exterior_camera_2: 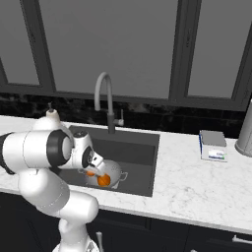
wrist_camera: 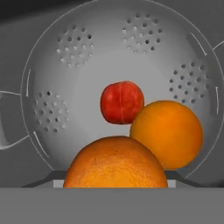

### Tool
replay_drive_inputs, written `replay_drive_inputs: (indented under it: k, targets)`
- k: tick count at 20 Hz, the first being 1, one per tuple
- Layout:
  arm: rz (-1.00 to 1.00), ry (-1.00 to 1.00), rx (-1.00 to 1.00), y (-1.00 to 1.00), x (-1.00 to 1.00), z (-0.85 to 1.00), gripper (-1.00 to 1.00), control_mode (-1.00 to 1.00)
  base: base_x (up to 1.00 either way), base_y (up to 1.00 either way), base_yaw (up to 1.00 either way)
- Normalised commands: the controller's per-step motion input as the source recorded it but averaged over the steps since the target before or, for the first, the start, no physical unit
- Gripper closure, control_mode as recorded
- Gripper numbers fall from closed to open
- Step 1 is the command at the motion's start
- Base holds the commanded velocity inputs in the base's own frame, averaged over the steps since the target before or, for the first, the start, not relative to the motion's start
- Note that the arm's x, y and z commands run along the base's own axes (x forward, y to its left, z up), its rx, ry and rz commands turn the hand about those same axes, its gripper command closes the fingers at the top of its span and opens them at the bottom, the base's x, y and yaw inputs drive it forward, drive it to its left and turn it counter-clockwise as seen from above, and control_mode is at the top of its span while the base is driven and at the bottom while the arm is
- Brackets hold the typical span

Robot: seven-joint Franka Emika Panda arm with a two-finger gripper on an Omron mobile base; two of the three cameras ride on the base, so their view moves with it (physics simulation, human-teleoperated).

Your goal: Put the colander in the sink, put the apple, orange, tangerine in the colander, and turn on the sink faucet and pour water over the colander.

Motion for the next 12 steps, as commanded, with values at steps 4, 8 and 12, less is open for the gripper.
replay_drive_inputs:
  k: [4, 8, 12]
  targets:
    - [-0.01, 0.0, 0.0, -0.17, 0.21, -0.01, 1.0, -1.0, 0.0, 0.0, 0.0]
    - [-0.01, 0.0, 0.0, -0.2, 0.16, -0.07, 1.0, -1.0, 0.0, 0.0, 0.0]
    - [0.0, 0.0, 0.0, -0.16, 0.05, -0.2, 1.0, -1.0, 0.0, 0.0, 0.0]
